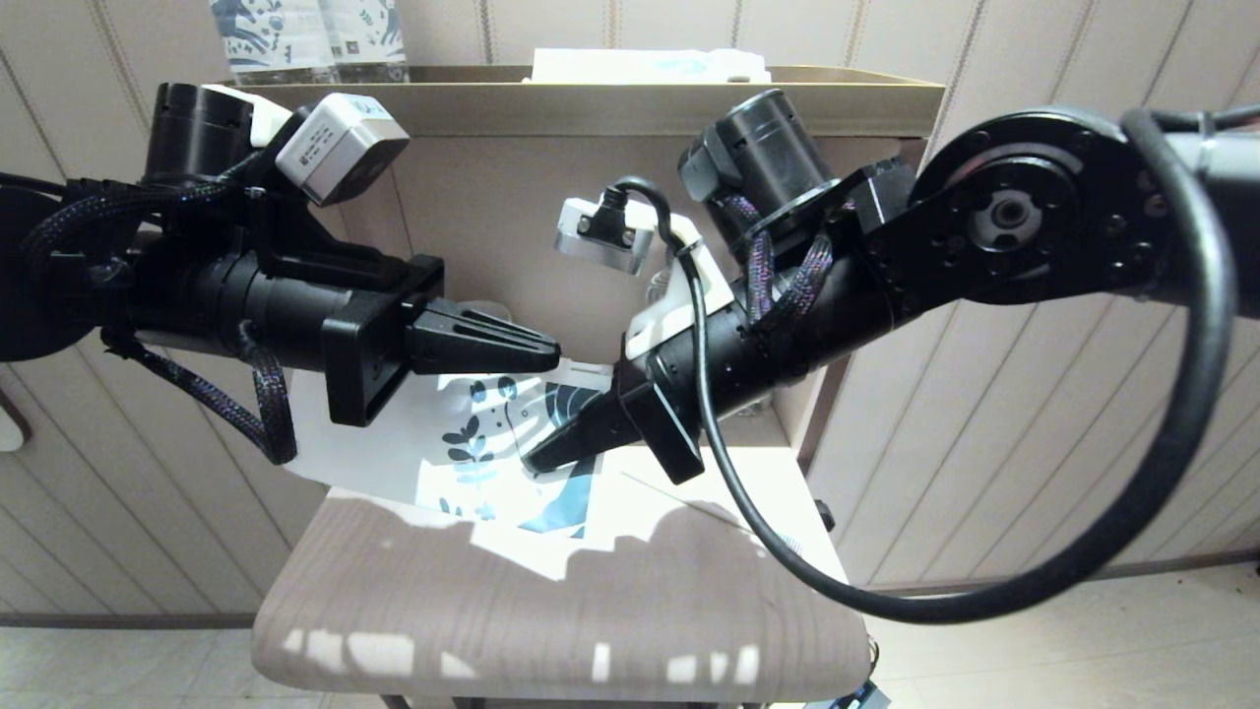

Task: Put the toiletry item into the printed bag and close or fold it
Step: Open the storage bag

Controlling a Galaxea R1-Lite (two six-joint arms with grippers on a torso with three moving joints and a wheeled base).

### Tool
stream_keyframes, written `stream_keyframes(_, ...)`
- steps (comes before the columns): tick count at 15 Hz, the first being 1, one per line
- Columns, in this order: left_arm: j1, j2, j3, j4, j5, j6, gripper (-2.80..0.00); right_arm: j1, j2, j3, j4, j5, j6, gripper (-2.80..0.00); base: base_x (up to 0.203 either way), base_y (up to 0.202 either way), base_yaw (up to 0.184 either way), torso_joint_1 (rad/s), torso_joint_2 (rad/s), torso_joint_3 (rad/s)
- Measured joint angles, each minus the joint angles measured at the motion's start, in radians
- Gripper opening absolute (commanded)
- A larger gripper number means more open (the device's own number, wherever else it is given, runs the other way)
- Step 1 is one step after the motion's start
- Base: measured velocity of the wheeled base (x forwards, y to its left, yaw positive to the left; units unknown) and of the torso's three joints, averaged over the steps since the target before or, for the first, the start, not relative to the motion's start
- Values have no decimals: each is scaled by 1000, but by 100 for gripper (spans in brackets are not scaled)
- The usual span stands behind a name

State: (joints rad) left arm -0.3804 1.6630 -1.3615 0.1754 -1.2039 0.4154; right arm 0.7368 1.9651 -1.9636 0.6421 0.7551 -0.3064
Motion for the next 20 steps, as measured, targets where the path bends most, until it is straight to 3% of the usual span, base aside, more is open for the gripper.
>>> stream_keyframes(5,1,-12,5,2,10,0,-280,-6,-11,4,18,-23,-16,-280,0,0,0,0,0,0)
stream_keyframes(12,86,16,-53,-2,5,12,-280,3,-38,-7,169,-230,-137,-280,0,0,0,0,0,0)
stream_keyframes(17,98,64,-89,0,9,28,-280,8,-47,-9,204,-427,-263,-280,0,0,0,0,0,0)
stream_keyframes(20,98,95,-112,4,8,27,-280,20,-65,-9,211,-444,-273,-280,0,0,0,0,0,0)
